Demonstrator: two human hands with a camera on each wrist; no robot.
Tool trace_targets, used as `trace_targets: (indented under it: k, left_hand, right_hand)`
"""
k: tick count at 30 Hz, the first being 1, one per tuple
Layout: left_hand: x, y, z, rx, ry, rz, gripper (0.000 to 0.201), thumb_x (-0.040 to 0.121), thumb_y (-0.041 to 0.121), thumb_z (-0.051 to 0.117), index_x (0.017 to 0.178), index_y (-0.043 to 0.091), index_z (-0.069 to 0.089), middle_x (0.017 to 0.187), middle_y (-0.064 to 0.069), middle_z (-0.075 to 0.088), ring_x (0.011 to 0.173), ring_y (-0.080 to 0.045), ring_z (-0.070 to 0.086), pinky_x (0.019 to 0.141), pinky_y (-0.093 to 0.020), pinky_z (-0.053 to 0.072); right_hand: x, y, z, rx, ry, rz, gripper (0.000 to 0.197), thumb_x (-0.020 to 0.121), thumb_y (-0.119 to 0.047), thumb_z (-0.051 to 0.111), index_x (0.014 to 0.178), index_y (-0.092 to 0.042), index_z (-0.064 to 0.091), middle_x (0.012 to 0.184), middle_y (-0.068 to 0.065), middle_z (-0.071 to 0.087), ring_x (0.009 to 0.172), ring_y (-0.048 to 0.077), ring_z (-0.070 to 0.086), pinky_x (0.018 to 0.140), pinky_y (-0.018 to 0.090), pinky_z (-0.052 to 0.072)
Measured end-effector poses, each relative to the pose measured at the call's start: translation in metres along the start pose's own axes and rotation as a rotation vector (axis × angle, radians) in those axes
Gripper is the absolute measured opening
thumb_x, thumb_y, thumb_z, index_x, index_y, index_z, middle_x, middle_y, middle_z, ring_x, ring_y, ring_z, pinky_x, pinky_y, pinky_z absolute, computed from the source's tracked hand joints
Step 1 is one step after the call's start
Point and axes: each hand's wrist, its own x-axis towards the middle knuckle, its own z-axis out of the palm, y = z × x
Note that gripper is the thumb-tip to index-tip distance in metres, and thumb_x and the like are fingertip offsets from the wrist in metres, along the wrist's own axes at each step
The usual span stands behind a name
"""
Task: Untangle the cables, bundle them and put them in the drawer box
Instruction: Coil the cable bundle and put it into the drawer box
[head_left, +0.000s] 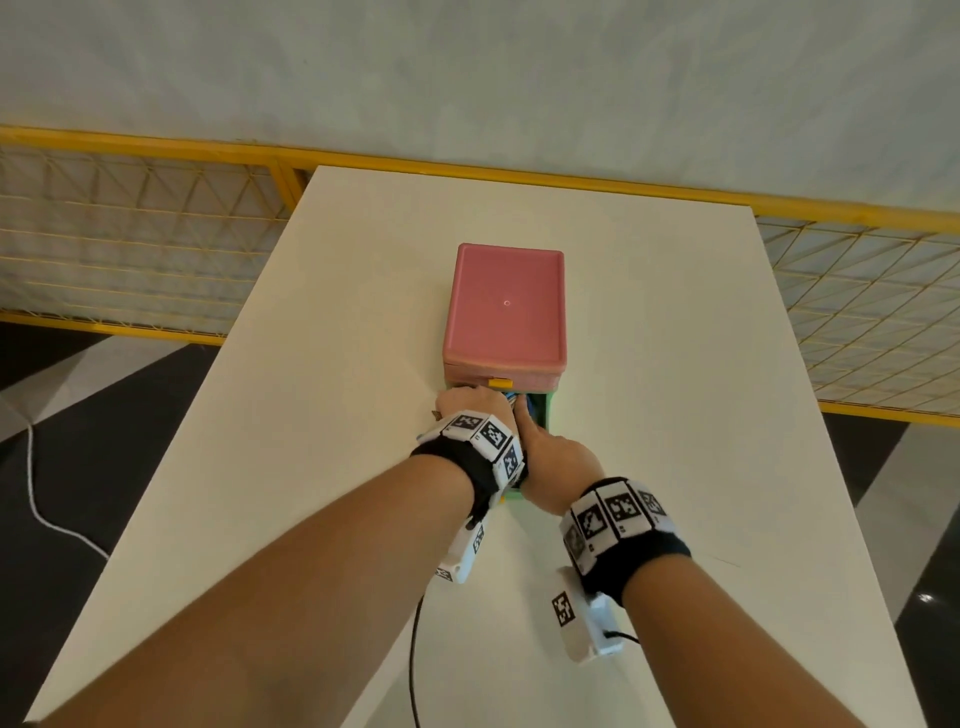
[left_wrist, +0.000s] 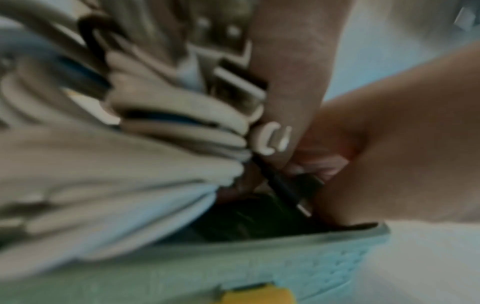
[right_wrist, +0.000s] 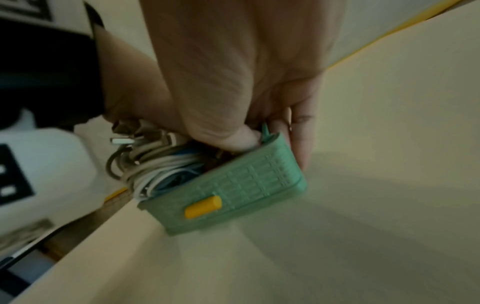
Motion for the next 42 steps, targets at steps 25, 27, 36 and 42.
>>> trace_targets:
  k: [25,27,36,42]
  left_hand:
    - [-0.018,-0.018,-0.020,-0.230,-0.170,0.163,0.028,0.087,0.031,0.057,0.066,0.015,0.048,0.064,-0.001,0.053,0.058,-0.016,0.051,0.052,-0.025,0.038]
    - [-0.022,-0.019,-0.016,-0.240,-0.142,0.158,0.027,0.084,0.034,0.060,0.069,0.014,0.051,0.068,-0.001,0.057,0.065,-0.019,0.058,0.054,-0.026,0.040]
    - [-0.033,-0.004,0.000,-0.028,0.067,0.149,0.027,0.097,0.019,0.042,0.112,0.000,0.055,0.113,-0.015,0.061,0.104,-0.029,0.058,0.091,-0.034,0.041]
    - [-0.034,-0.018,0.001,-0.256,-0.081,0.188,0.069,0.088,0.037,0.062,0.136,-0.003,0.032,0.132,-0.018,0.045,0.123,-0.033,0.043,0.102,-0.034,0.034]
  right_hand:
    - [-0.024,0.003,0.017,0.170,0.222,-0.055,0.085,0.084,0.000,0.045,0.152,-0.026,0.001,0.159,-0.011,-0.001,0.096,0.028,0.061,0.082,0.033,0.046]
    - [-0.024,0.004,0.019,0.172,0.230,-0.056,0.085,0.084,0.000,0.046,0.152,-0.025,0.001,0.159,-0.010,-0.002,0.096,0.028,0.060,0.082,0.033,0.047]
    - [-0.023,0.008,0.023,0.186,0.285,-0.112,0.083,0.084,0.000,0.049,0.152,-0.026,0.007,0.158,-0.010,0.003,0.089,0.028,0.062,0.078,0.033,0.048]
    - [-0.021,0.007,0.023,0.188,0.264,-0.094,0.083,0.084,0.000,0.046,0.151,-0.027,0.004,0.158,-0.011,0.002,0.093,0.029,0.061,0.081,0.034,0.048]
